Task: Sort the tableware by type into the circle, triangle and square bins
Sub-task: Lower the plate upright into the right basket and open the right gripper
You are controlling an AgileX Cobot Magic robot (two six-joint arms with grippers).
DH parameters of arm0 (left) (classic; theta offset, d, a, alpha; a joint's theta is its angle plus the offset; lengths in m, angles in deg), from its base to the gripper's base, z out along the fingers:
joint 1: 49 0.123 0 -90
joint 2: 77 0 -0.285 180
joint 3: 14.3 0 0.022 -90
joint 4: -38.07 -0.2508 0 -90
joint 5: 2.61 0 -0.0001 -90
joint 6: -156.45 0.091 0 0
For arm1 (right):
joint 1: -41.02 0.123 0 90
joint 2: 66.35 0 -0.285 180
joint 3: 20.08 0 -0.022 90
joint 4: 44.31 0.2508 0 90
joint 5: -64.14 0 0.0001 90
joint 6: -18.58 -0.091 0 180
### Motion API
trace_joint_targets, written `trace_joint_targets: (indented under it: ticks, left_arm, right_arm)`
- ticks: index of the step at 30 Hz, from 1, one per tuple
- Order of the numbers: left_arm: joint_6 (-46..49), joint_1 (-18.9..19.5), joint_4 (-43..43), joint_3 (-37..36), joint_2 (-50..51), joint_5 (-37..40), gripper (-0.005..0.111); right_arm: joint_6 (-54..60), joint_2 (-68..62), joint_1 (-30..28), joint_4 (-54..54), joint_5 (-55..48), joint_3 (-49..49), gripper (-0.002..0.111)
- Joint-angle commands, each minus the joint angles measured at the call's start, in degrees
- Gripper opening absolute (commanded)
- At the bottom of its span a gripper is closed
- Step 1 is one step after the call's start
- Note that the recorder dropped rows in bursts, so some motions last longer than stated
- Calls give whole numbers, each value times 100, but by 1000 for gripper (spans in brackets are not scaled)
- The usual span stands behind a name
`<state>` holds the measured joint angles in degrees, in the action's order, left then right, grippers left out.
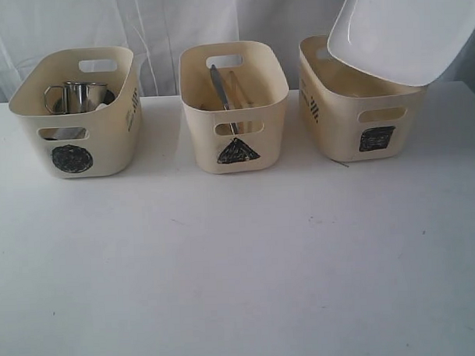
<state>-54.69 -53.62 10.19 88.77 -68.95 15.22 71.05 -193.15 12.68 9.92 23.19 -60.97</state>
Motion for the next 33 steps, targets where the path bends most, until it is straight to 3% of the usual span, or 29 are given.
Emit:
trace_joint_targets:
  ticks: [1,13,22,33]
  left_arm:
    - [-7,15,0,-29,-26,13,0]
    - [-7,15,0,-29,-26,13,0]
    - [-7,15,0,-29,-26,13,0]
    - [-7,15,0,-29,-26,13,0]
  right_arm:
    - [325,-122,261,231,476,-64,0]
    - [622,-248,660,-381,662,-64,1]
    - [421,-248,660,-381,417,-64,31]
    - [133,201,660,-385,105,-64,28]
